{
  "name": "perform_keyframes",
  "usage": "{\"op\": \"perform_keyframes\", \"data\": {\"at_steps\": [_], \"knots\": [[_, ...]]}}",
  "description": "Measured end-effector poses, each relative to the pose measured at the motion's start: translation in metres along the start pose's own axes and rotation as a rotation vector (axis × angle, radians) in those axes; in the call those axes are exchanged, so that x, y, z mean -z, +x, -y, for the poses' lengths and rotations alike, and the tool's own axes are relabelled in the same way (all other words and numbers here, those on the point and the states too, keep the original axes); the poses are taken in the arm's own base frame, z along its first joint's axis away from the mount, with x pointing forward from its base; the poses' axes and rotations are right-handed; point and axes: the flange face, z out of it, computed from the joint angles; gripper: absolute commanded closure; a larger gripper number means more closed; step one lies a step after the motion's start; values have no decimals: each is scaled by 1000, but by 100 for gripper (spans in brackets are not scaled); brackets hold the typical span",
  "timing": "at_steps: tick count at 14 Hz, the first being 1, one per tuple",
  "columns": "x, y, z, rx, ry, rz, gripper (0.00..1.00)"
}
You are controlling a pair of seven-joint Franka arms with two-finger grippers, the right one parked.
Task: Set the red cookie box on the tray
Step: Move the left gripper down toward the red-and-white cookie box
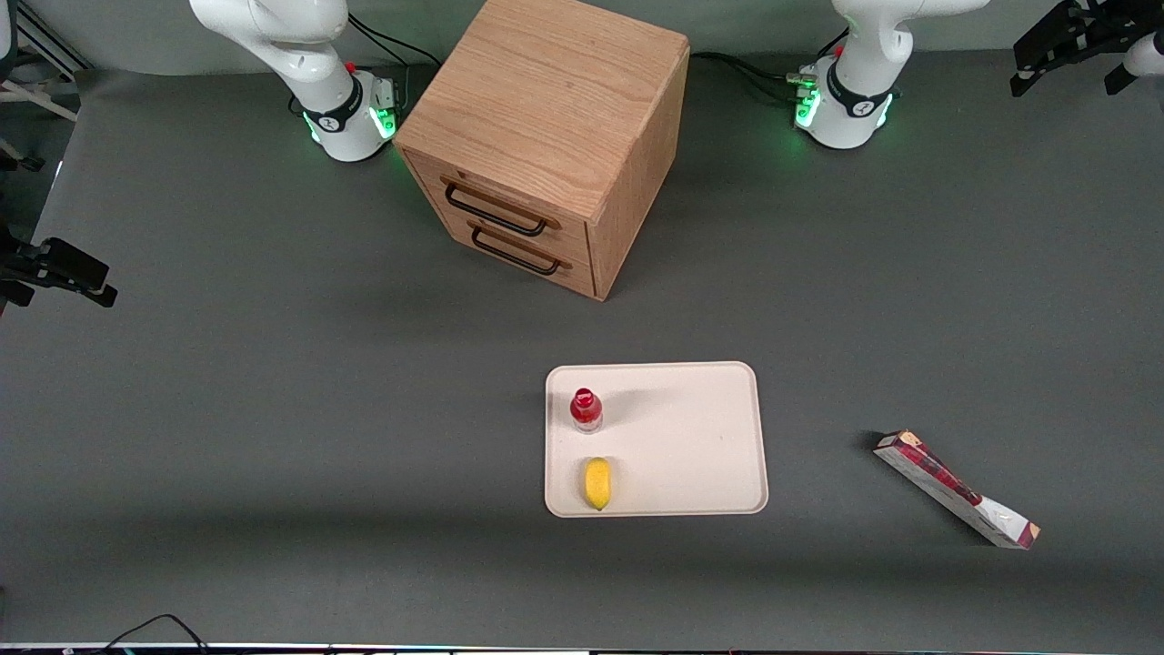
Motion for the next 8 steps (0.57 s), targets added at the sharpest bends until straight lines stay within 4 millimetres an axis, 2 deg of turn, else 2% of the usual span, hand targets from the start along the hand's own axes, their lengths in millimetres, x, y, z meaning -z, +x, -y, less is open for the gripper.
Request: {"op": "perform_keyframes", "data": {"at_steps": [5, 7, 8], "knots": [[-18, 30, -6, -17, 3, 26, 0], [-31, 56, 3, 2, -5, 24, 0], [-42, 77, 11, 30, -11, 24, 0]]}}
